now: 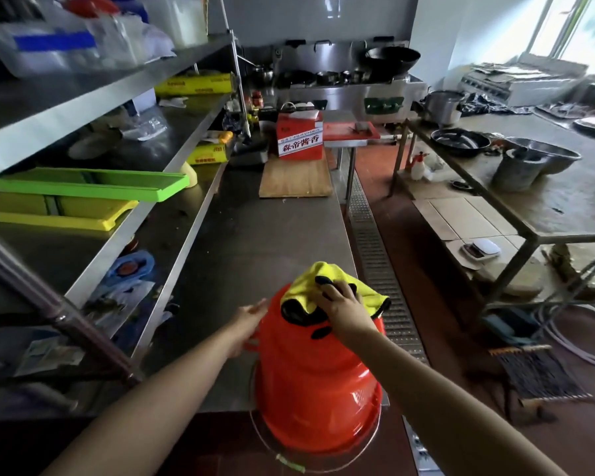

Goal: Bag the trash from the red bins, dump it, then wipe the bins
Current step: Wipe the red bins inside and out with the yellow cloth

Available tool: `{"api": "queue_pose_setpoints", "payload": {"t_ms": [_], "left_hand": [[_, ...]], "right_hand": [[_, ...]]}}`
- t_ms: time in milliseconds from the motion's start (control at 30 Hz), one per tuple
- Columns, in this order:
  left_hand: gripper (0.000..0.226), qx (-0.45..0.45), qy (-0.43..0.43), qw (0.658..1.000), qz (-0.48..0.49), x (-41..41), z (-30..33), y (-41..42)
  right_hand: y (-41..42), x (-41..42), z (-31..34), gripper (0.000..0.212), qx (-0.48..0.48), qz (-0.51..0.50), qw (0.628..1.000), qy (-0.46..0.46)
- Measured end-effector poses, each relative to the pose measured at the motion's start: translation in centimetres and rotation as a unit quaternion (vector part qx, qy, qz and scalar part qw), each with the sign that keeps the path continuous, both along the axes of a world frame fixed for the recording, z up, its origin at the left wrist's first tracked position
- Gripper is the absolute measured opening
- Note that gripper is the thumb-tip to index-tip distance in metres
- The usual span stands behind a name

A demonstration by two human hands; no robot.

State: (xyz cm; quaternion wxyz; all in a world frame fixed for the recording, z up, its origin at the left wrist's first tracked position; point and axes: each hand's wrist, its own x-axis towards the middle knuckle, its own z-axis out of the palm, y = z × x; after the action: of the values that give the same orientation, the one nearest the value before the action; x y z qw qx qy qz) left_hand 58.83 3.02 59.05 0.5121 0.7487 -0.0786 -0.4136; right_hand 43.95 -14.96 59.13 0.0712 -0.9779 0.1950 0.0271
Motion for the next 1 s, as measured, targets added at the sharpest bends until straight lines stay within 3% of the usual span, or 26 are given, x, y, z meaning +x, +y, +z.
{"api": "queue_pose_setpoints", "payload": {"t_ms": [67, 167, 267, 367, 433, 500, 567, 633, 733, 867, 933, 1000], "left_hand": [[0.033, -0.015, -0.004, 1.0, 0.022, -0.5, -0.7, -0.1], [0.036, -0.041, -0.078, 0.996, 0.021, -1.3, -0.3, -1.5], [0.05, -0.007, -0.188, 0.98, -0.064, -2.3, -0.2, -1.4], [0.088, 0.099, -0.339, 0.901, -0.253, -3.3, -0.6, 1.2], [0.119, 0.131, -0.408, 0.842, -0.328, -4.0, -1.1, 3.0], [0.136, 0.16, -0.45, 0.808, -0.346, -4.6, -1.6, 3.8], [0.139, 0.178, -0.482, 0.791, -0.331, -4.5, -1.9, 3.8], [0.139, 0.193, -0.507, 0.776, -0.323, -4.2, -2.1, 3.7], [0.14, 0.184, -0.5, 0.787, -0.311, -4.1, -2.3, 3.7], [0.14, 0.161, -0.49, 0.802, -0.301, -4.3, -2.3, 3.8], [0.139, 0.132, -0.486, 0.814, -0.289, -4.6, -2.2, 3.8], [0.137, 0.097, -0.477, 0.829, -0.277, -4.8, -2.2, 3.9]], "right_hand": [[-0.1, -0.1, -0.9, 0.076, 0.001, -0.005, 1.0, -0.029], [-0.6, 0.5, -0.9, 0.072, 0.0, -0.007, 0.999, -0.035], [-0.8, 0.5, -1.0, 0.071, 0.003, -0.007, 0.999, -0.031], [-0.9, 0.4, -1.2, 0.068, 0.002, -0.007, 0.999, -0.038], [-0.8, 0.4, -0.9, 0.067, 0.001, -0.004, 0.999, -0.04], [-0.6, 0.3, -0.4, 0.075, 0.005, -0.002, 0.999, -0.032], [-0.1, 0.1, 0.3, 0.08, 0.011, -0.008, 1.0, -0.013], [0.8, -0.2, 1.0, 0.062, -0.005, -0.021, 1.0, 0.005], [2.7, -1.3, 1.4, 0.043, -0.038, -0.045, 0.998, 0.021], [4.0, -3.4, 1.8, 0.058, 0.0, -0.019, 0.999, 0.046], [3.8, -4.2, 2.6, 0.068, 0.038, -0.049, 0.998, -0.026], [3.1, -4.5, 2.8, 0.062, -0.001, -0.083, 0.985, -0.151]]}}
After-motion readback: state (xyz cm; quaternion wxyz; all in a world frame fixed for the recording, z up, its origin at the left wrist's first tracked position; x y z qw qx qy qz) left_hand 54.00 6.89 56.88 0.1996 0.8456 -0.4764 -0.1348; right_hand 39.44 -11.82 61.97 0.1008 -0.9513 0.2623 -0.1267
